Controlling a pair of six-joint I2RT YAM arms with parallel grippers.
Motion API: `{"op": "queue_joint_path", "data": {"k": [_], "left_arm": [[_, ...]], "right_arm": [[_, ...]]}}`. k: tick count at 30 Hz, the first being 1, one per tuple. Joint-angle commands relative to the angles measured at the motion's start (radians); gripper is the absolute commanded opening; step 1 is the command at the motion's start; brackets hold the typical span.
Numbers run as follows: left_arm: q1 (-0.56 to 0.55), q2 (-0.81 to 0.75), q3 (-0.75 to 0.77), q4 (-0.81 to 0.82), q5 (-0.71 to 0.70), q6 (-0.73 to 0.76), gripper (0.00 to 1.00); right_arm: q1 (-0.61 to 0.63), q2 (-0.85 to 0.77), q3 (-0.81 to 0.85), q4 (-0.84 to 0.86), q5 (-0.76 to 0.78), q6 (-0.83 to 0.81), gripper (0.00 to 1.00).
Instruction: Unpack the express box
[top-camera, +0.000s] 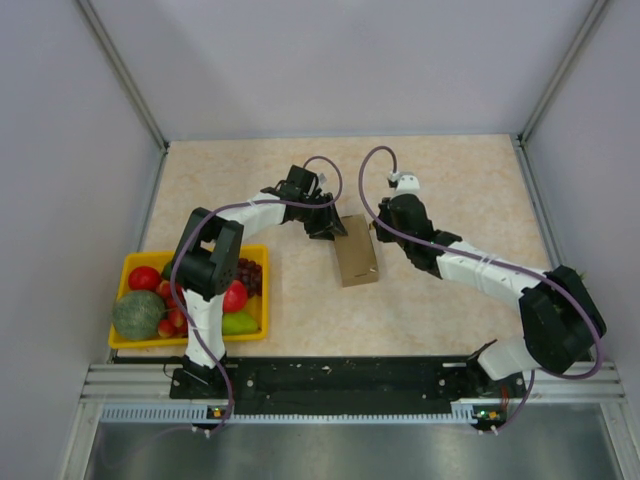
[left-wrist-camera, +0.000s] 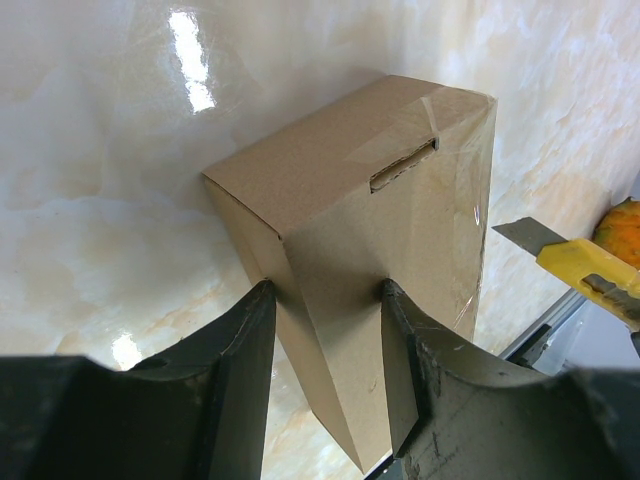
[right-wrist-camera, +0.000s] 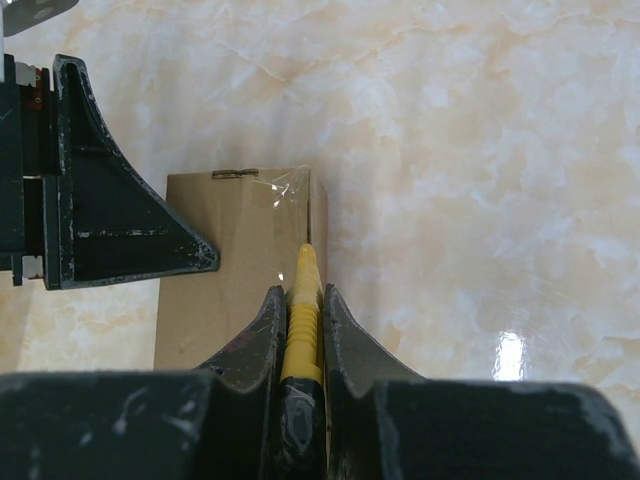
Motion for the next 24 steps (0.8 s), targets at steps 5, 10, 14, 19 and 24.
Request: {"op": "queue_joint_path", "data": {"k": [5,10,14,19,24], "left_arm": [[0.002,0.071,0.002,-0.043,-0.095,0.016,0.17],[0.002,0.074,0.006,-0.043,-0.093,0.013,0.17],[0.002,0.074,0.006,-0.044,-0.095,0.013,0.17],[0.002,0.075,0.006,-0.043,-0.092,0.008,0.17],[0.002,0.071,0.002,-0.039,-0.093,-0.001,0.17]], "right_arm": [[-0.004,0.011,0.026,0.005,-0.003,0.018,0.00],[-0.004,0.022,0.031,-0.011,-0.008,0.028,0.00],[-0.004,0.005,0.035,-0.016,-0.004,0.036,0.00],[-0.004,-0.007,0.048,-0.031,-0.003,0.042,0.00],[-0.002,0.004,0.042,-0.051,-0.003,0.054,0.00]]}}
